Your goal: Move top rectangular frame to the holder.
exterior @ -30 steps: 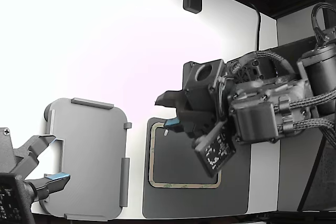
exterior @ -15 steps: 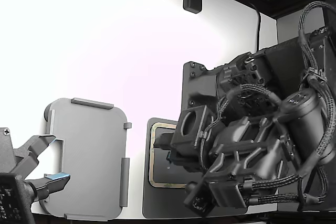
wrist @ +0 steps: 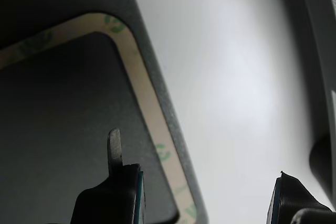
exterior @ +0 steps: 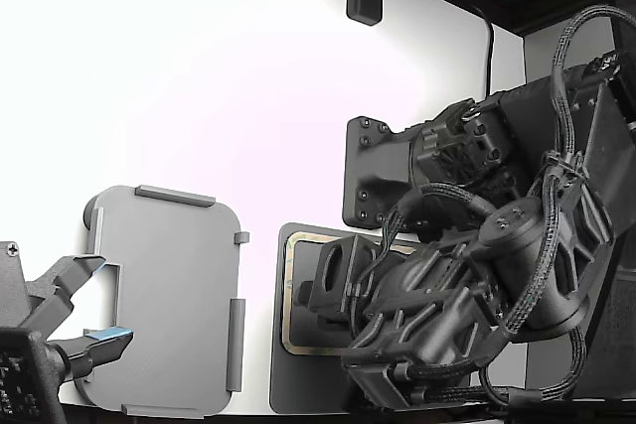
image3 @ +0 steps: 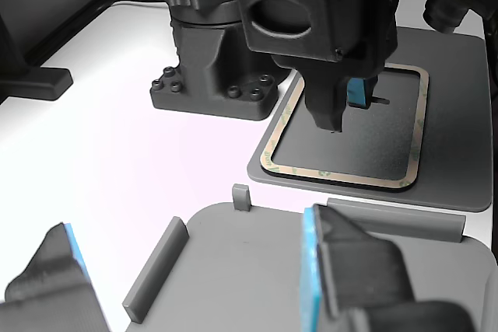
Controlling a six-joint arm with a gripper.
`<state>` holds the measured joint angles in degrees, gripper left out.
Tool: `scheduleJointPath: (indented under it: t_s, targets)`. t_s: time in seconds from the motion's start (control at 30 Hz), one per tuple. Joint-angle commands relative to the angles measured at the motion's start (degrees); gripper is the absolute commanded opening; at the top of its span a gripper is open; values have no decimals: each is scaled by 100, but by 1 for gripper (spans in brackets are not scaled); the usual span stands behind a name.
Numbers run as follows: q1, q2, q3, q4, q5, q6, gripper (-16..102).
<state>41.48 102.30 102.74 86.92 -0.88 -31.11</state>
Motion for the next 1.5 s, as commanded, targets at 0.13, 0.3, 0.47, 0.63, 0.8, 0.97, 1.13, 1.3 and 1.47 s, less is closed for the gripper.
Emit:
scheduleJointPath:
  t_s: [0.13,0.3,0.47,0.63,0.8,0.97,1.13,1.3,1.47]
  targets:
    - [431,79,193,-272,167,-53,97]
    - [475,176,606,-554,149,-202,97]
    - [475,176,923,-853,334,-272,97]
    - [475,-35,967,-993,457,-571,97]
    - [457,-281,888,-1204,369,-782,97]
    - [439,-413,826,-1230,299,-932,96]
    - [439,-352,1020,-1336,290,-940,89]
    - [439,-325,1151,-1529,316,-888,78]
    - [413,-352,1195,-1600,316,-949,72]
